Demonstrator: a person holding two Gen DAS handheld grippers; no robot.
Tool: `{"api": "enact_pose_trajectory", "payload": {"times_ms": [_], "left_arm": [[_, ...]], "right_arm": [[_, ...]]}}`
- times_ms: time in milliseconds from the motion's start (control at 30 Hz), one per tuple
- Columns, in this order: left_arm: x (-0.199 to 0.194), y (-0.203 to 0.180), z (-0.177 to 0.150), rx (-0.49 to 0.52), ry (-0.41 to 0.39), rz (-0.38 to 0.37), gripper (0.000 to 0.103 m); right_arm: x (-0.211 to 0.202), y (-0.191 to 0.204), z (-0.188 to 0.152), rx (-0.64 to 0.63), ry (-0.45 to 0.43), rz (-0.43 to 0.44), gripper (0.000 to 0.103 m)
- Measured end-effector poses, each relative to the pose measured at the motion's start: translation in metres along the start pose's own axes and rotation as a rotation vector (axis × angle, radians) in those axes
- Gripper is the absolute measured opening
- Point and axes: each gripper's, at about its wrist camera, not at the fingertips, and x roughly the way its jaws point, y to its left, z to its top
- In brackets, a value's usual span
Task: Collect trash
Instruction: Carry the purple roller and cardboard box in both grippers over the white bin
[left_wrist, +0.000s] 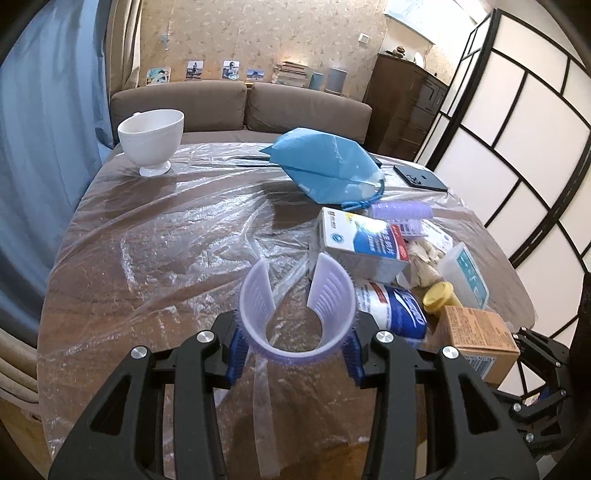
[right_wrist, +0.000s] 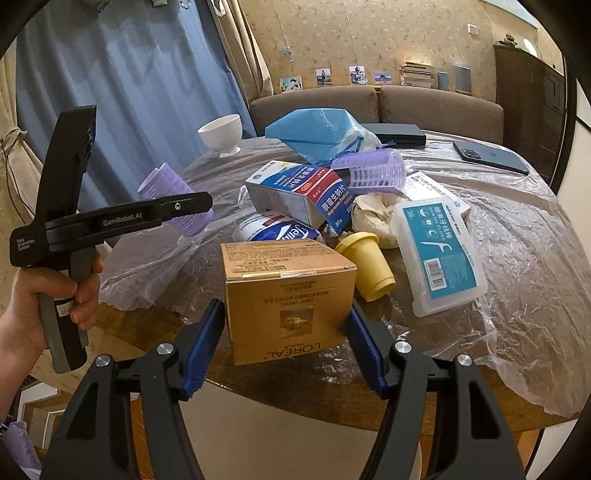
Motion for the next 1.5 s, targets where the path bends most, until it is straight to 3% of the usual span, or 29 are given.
{"api": "enact_pose_trajectory", "payload": {"times_ms": [267,967,1500], "left_arm": [[-0.014,-0.006,-0.011,0.014,0.002,-0.017,0.044],[-0.044,-0.034,-0.042,0.095,0.044,-0.108,0.044],[-0.065,-0.068,-0.069,0.071,0.039,-0.075,0.044]], "right_arm": [[-0.017,0.001,0.001,0.044,-0.036,0.024,0.065],[-0.038,0.017,-0.02,0.084,-0.023,-0.03,0.065],[-0.058,0.013,-0.039,0.035,0.009,0.034,0.065]]}}
